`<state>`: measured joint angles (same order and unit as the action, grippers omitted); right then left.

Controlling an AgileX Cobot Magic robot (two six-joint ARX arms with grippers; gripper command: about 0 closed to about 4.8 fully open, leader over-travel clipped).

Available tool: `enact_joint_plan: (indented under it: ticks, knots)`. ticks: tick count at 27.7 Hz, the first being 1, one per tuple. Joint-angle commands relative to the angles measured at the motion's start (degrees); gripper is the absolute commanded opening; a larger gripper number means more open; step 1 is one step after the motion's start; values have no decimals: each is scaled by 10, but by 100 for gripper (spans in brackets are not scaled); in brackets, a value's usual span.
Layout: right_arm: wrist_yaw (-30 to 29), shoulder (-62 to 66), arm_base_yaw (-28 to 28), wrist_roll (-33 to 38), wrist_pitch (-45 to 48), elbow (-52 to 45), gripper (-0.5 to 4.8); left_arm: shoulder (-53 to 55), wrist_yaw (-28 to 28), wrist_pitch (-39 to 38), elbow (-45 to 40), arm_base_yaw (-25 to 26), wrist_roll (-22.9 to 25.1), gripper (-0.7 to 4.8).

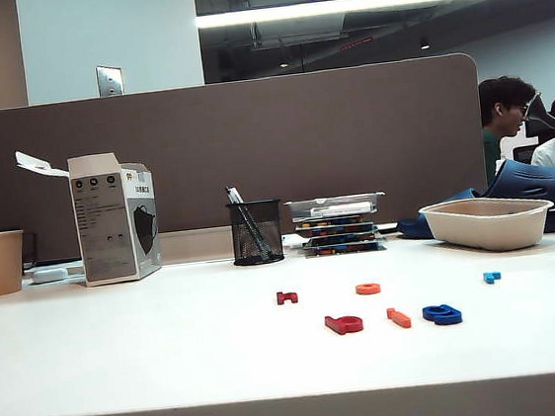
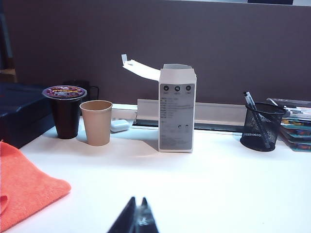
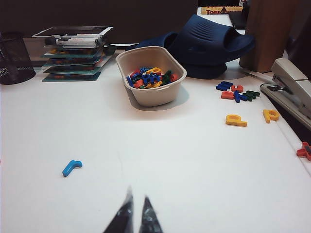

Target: Select the appropriate letters from the row of letter magnets placed on the table to arrange into the word "big".

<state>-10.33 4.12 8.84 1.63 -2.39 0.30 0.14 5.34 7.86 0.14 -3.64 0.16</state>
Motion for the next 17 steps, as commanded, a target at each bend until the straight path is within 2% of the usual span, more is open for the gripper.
enact_joint_plan:
  ticks: [1, 8, 17]
  knots:
    - [-1, 0, 1, -1, 9, -3, 22, 0, -2, -11, 3, 0, -2, -5]
    - [-1, 0, 1, -1, 9, -3, 23, 0, -2, -41, 3, 0, -2, -5]
    - [-1, -1, 1, -1, 9, -3, 22, 0, -2, -42, 3, 0, -2, -5]
